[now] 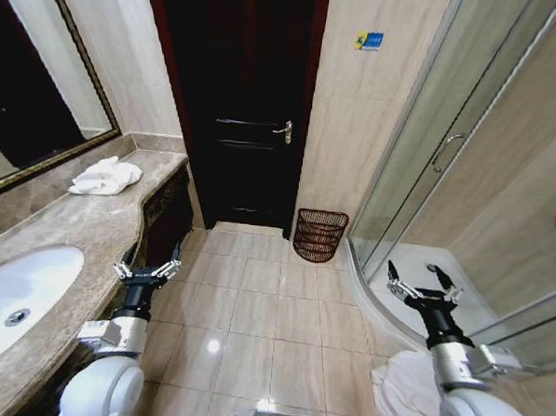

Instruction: Discard the used towel into the hamper.

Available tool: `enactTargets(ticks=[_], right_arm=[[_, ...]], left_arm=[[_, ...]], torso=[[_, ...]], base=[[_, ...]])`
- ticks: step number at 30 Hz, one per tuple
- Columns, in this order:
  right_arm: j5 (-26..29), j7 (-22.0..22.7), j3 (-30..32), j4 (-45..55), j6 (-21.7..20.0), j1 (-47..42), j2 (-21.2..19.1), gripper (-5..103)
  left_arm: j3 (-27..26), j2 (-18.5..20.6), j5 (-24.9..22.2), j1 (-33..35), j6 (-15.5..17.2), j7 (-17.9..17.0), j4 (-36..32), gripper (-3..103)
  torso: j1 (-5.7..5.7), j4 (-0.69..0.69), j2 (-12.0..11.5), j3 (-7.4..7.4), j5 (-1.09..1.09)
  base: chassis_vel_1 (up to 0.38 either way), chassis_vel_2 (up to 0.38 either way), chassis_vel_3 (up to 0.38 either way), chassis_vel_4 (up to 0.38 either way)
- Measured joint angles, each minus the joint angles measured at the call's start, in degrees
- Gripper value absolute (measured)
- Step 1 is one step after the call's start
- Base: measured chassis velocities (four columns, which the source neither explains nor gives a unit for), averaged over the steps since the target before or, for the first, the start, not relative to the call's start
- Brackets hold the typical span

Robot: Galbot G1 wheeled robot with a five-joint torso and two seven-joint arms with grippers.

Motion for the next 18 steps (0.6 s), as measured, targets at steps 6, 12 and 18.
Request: enactTargets(ticks=[6,12,18], right_arm=[[-0.2,0.5,-0.3,0.6,0.1,0.5,-0.1,100],[-0.5,2.1,-1.0,1.5,-1.2,1.4,0.0,100],[-0.5,2.1,-0.9,1.5,-1.2,1.6,-0.2,100]], left_arm=[[-0.1,0.3,0.0,0.0,0.8,-0.1,-1.0,100],[0.0,0.3,0.0,0.1,0.8,0.0,-1.2,100],[-0.2,0.2,0.1,0.1,0.6,0.0,-1.1,100]], torso=[[0.0,0.01,0.0,0.0,0.0],[0.0,0.01,0.0,0.0,0.0],[0.0,0.01,0.0,0.0,0.0]], base=[[0.0,0.0,0.0,0.0],[0.0,0.0,0.0,0.0],[0.0,0.0,0.0,0.0]])
